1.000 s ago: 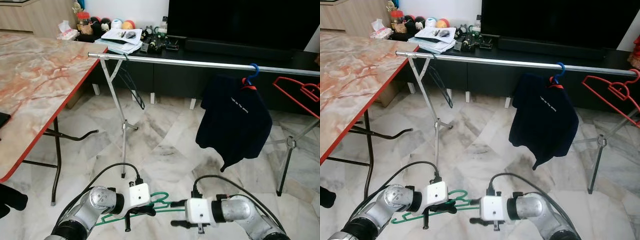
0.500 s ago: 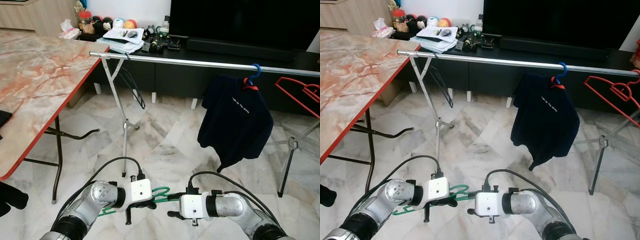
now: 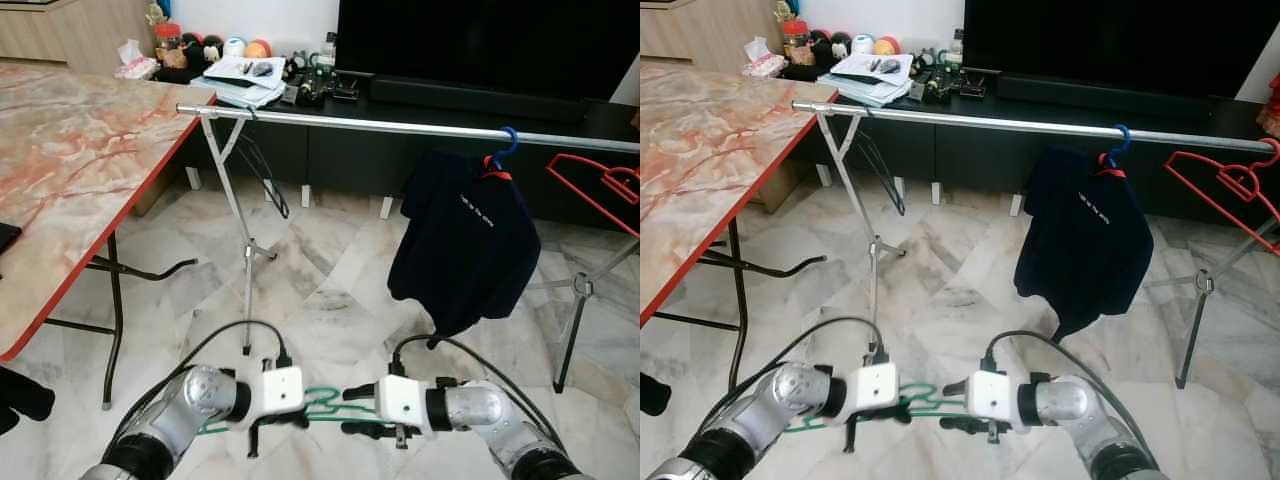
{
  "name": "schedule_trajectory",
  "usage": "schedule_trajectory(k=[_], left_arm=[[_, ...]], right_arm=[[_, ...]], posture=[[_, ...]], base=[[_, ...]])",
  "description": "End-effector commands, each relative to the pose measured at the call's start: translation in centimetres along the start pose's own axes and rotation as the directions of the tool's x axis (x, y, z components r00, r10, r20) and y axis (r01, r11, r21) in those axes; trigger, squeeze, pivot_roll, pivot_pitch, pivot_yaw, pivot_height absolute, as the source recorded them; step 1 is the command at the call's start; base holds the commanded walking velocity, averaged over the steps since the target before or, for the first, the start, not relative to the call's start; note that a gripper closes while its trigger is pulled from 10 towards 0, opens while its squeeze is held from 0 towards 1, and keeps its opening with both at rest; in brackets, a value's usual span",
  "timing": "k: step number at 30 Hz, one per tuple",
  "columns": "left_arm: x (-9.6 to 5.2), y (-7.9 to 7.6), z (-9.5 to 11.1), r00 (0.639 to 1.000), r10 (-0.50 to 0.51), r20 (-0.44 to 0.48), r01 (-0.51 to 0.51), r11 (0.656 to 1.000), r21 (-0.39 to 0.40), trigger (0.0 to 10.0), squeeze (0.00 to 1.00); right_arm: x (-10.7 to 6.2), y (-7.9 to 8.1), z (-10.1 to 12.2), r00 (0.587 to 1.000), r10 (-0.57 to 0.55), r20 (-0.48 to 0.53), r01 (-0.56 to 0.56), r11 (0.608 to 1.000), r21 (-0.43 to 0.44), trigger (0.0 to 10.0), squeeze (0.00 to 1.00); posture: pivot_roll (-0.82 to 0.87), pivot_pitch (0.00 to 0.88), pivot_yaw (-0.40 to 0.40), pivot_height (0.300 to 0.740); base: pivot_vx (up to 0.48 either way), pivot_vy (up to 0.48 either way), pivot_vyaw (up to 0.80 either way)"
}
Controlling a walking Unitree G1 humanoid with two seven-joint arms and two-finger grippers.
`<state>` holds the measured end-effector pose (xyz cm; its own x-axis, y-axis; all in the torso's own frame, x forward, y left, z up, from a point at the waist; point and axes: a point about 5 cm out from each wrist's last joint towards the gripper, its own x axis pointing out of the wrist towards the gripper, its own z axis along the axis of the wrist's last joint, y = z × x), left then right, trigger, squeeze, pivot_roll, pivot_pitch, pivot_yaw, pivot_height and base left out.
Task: Hang hanger
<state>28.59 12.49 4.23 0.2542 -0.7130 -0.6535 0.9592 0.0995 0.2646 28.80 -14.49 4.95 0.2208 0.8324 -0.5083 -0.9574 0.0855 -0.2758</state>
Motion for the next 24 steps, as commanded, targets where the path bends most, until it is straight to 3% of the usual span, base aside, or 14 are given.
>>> schedule_trajectory(k=[1,10,24], left_arm=[[-0.1,-0.3,-0.5,0.999,-0.018,-0.031,0.018,1.000,0.002,10.0,0.00],[-0.2,-0.1,-0.2,1.000,-0.015,-0.026,0.016,1.000,0.025,10.0,0.00],[-0.2,0.3,0.4,1.000,0.007,-0.009,-0.006,0.998,0.061,10.0,0.00]], right_arm=[[0.0,0.2,0.0,1.000,0.010,0.013,-0.010,1.000,0.010,10.0,0.00],[0.2,0.5,-0.1,1.000,0.021,0.008,-0.021,1.000,0.012,10.0,0.00],[1.6,0.9,-0.2,0.997,0.024,-0.068,-0.028,0.998,-0.058,10.0,0.00]], posture=[[0.00,0.111,-0.020,0.740],[0.01,0.106,-0.020,0.740],[0.02,0.110,-0.028,0.740]], base=[[0.000,0.000,0.00],[0.000,0.000,0.00],[0.000,0.000,0.00]])
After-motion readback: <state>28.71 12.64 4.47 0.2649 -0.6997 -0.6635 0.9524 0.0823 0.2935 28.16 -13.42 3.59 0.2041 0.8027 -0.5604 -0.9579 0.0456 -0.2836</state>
